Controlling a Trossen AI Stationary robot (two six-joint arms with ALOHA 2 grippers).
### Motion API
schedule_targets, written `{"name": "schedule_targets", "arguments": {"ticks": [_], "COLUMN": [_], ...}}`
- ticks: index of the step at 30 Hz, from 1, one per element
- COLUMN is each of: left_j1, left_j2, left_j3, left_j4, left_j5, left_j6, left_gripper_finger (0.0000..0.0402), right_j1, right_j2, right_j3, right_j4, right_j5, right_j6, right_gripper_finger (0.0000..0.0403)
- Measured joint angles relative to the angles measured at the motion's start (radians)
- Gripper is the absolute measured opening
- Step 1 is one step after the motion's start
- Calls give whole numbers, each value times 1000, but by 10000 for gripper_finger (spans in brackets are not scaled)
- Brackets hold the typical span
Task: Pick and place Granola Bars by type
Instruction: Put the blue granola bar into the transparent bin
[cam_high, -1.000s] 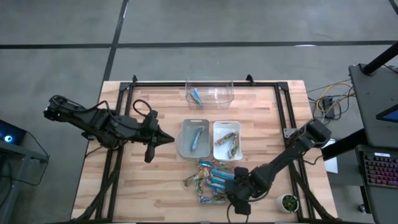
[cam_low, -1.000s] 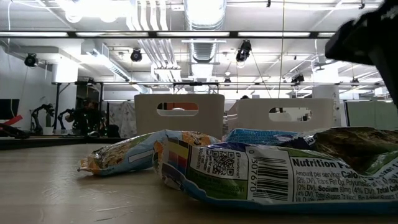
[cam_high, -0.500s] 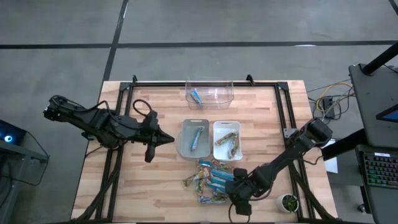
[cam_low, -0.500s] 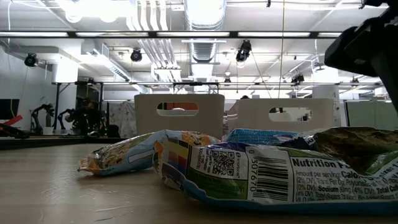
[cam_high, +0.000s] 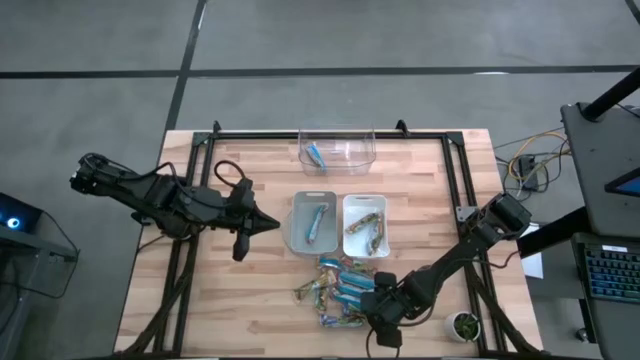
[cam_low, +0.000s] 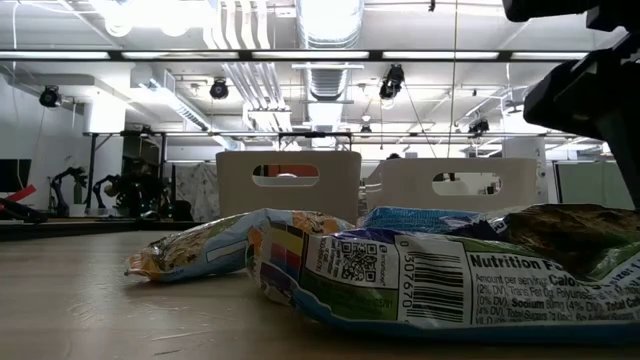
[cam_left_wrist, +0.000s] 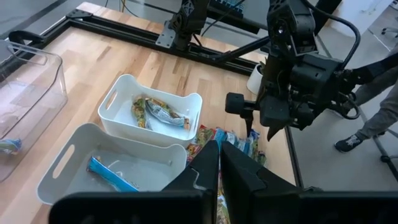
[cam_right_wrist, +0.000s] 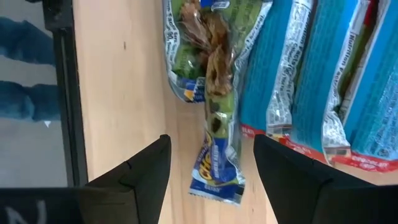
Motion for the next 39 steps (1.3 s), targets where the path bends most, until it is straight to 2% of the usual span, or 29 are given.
{"name": "schedule_targets", "arguments": {"ticks": [19, 39], "left_j1": [0, 2], "left_j2": [0, 0], "left_j3": [0, 0], "left_j4": [0, 0], "left_j5": [0, -12], "left_j6": [-1, -1], "left_gripper_finger": [0, 0], "right_j1": [13, 32], "right_j2": [2, 2], "right_j3": [-47, -63], "right_j4": [77, 78], "right_j5": [3, 3], "right_j6": [32, 49], "right_gripper_finger": [219, 219]}}
